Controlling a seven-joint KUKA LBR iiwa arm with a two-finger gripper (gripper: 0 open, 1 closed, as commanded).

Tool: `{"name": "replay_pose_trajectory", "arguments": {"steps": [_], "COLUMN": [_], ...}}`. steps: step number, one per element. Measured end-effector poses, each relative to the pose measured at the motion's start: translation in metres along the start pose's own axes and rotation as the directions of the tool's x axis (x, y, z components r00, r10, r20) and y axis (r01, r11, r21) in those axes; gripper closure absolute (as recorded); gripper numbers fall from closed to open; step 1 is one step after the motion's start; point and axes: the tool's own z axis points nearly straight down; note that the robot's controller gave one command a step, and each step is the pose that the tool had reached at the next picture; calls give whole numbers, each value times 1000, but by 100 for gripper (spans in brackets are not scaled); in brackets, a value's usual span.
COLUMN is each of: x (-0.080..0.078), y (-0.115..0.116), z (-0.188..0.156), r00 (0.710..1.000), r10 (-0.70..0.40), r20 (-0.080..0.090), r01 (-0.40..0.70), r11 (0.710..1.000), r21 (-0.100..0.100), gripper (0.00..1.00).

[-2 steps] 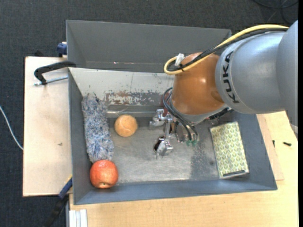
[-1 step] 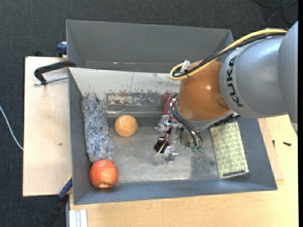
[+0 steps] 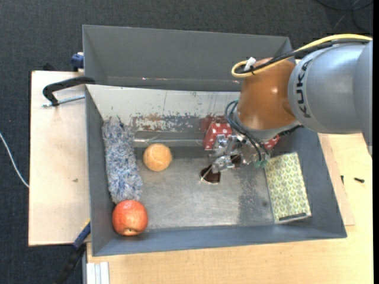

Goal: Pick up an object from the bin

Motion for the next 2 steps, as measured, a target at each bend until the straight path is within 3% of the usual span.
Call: {"name": "replay_pose_trajectory", "arguments": {"steps": [1, 2], "x": [0, 18], "y": [0, -42], "z": [0, -158], "r00": [1000, 995], "r10": [1, -100], "r20": [0, 3], "r01": [-1, 100], "r11": [1000, 995], "r21": [0, 3], "gripper": [100, 100]}}
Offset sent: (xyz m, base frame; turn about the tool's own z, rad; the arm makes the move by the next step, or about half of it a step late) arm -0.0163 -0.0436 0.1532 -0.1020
